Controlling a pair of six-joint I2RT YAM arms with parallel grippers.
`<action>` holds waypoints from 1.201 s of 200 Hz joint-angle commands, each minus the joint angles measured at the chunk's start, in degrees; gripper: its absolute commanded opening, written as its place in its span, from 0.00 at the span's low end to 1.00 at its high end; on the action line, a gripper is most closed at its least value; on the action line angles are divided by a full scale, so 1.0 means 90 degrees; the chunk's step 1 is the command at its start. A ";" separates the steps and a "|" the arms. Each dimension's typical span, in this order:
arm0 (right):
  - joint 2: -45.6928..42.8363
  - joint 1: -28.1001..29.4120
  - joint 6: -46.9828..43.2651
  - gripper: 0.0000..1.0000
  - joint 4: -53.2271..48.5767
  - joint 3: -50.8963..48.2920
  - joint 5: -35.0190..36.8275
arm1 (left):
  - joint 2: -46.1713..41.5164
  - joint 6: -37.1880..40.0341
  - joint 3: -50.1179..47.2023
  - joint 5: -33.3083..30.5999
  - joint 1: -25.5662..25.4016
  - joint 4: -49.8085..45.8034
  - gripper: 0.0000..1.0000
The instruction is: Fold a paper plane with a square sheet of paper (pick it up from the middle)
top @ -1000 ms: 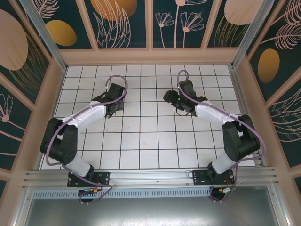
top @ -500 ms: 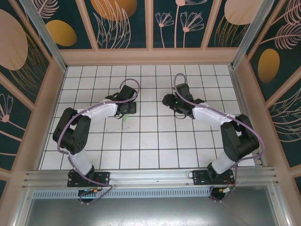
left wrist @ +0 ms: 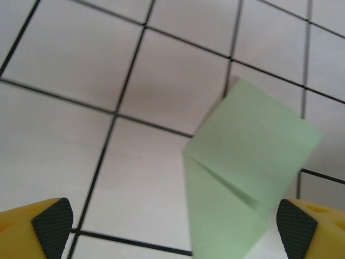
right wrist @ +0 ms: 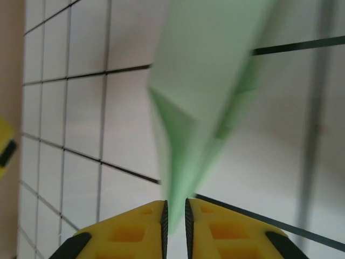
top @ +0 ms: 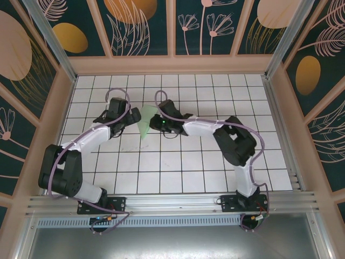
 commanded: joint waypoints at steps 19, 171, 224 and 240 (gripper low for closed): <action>0.1048 0.0205 0.0089 0.18 -0.0439 0.1429 -0.0109 | -0.0396 -0.0452 -0.0591 -0.0074 0.0432 0.0417 0.99; 0.0611 -0.0079 -0.5134 0.19 -0.2341 -0.0147 -0.0268 | -0.0649 -0.0077 -0.0971 0.1228 0.0446 0.1048 0.99; -0.1067 -0.0307 -0.4603 0.29 -0.1703 -0.0619 -0.0796 | -0.0659 -0.0346 -0.1254 0.2245 0.0439 0.1743 0.99; -0.1457 -0.0277 -0.3380 0.32 -0.1460 -0.0736 -0.0444 | -0.0651 -0.0447 -0.1344 0.2490 0.0439 0.1924 0.99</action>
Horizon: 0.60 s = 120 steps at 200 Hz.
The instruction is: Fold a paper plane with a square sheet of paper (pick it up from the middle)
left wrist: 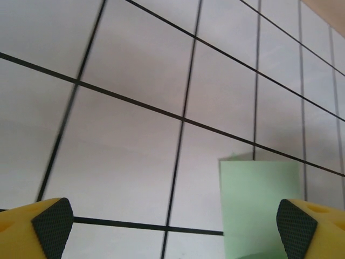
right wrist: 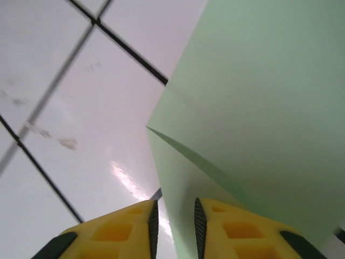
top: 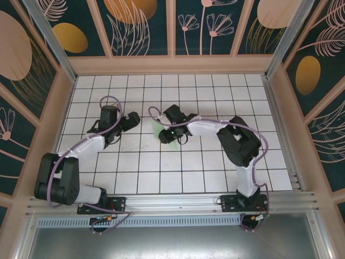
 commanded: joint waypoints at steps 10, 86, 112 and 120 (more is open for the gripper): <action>-0.1059 0.0056 0.2015 0.35 0.0608 -0.0356 0.0507 | -0.0090 -0.0253 -0.0229 0.0801 0.0013 0.0612 0.99; -0.0824 0.0323 0.4619 0.33 0.1516 -0.1027 0.1007 | 0.0156 -0.1167 -0.0599 0.1913 -0.0022 0.1314 0.99; -0.0566 0.0254 0.4684 0.32 0.1763 -0.1026 0.0972 | 0.0286 -0.1268 -0.0508 0.2015 -0.0226 0.1170 0.95; -0.0520 0.0210 0.4728 0.32 0.1761 -0.1032 0.0990 | 0.0320 -0.1298 -0.0490 0.2008 -0.0296 0.1147 0.95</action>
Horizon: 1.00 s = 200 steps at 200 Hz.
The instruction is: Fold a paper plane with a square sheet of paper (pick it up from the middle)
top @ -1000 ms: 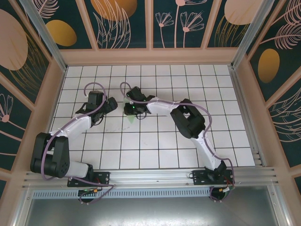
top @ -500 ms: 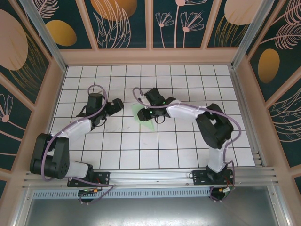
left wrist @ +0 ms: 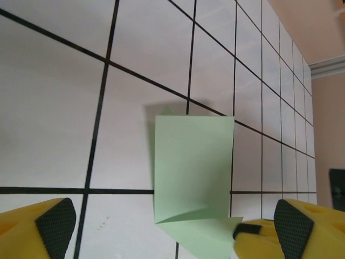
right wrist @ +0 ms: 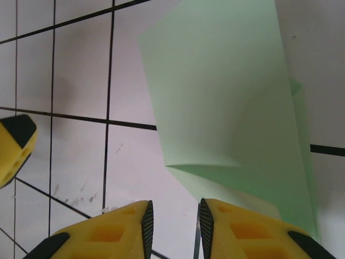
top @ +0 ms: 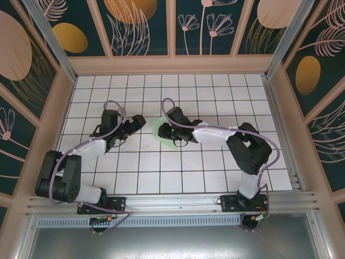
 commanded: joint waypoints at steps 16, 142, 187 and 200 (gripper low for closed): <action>0.0239 -0.0185 0.0452 0.32 0.0459 -0.0142 -0.0048 | 0.0210 -0.0342 0.0058 0.0264 -0.0321 0.0054 0.93; 0.0374 -0.0879 0.0867 0.28 0.1192 -0.1079 -0.1111 | 0.0958 -0.0909 0.0194 0.0965 -0.0824 0.0318 0.68; 0.0254 -0.1158 0.1019 0.28 0.1648 -0.1526 -0.1576 | 0.1416 -0.0910 0.0495 0.1151 -0.0883 0.0289 0.49; 0.0223 -0.1170 0.1010 0.27 0.1626 -0.1536 -0.1581 | 0.1558 -0.0853 0.0635 0.1021 -0.0888 0.0117 0.48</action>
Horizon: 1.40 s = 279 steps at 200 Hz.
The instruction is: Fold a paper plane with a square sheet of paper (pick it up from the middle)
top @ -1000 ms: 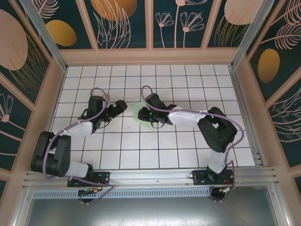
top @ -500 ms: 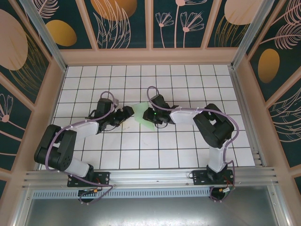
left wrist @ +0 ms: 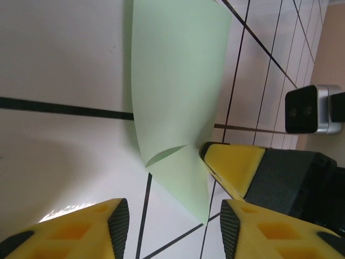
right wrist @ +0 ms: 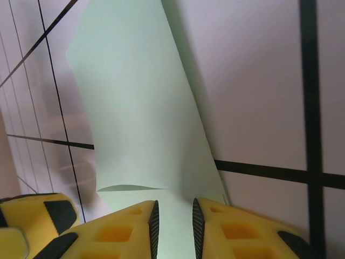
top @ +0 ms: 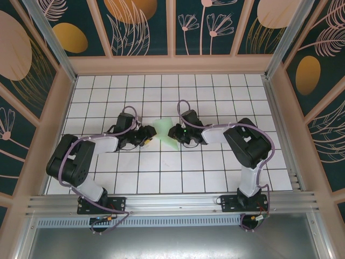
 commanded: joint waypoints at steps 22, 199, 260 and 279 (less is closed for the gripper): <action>-0.0072 -0.0138 0.0079 0.27 -0.0215 -0.0188 -0.0131 | 0.0482 0.0103 0.0538 -0.0096 -0.0028 -0.0266 0.47; 0.0151 -0.0145 0.0041 0.24 -0.0454 -0.0055 -0.0169 | 0.1164 0.0006 0.0897 0.0385 -0.0204 -0.0110 0.33; 0.0111 -0.0146 -0.0060 0.25 -0.0168 -0.0103 -0.0256 | 0.1301 -0.0300 0.0649 0.0855 -0.0201 0.0650 0.30; 0.0046 -0.0141 -0.0188 0.28 -0.0068 -0.0126 -0.0248 | 0.1333 -0.0354 0.0625 0.0888 -0.0206 0.0744 0.29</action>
